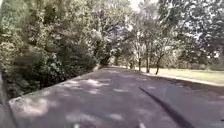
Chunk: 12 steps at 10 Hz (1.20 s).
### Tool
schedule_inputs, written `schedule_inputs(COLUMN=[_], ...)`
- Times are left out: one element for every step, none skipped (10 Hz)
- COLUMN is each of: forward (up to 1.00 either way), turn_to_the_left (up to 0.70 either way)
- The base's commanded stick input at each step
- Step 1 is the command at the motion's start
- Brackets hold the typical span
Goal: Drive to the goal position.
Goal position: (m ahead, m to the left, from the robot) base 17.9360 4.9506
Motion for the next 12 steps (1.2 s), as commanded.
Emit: schedule_inputs(forward=[0.7,0.7,0.7,0.7,0.7,0.7,0.7,0.7,0.7,0.7,0.7,0.7], turn_to_the_left=[-0.2,0.0,0.0,0.0,0.0,0.0,0.0,0.0,0.0,0.0,0.0,0.05])
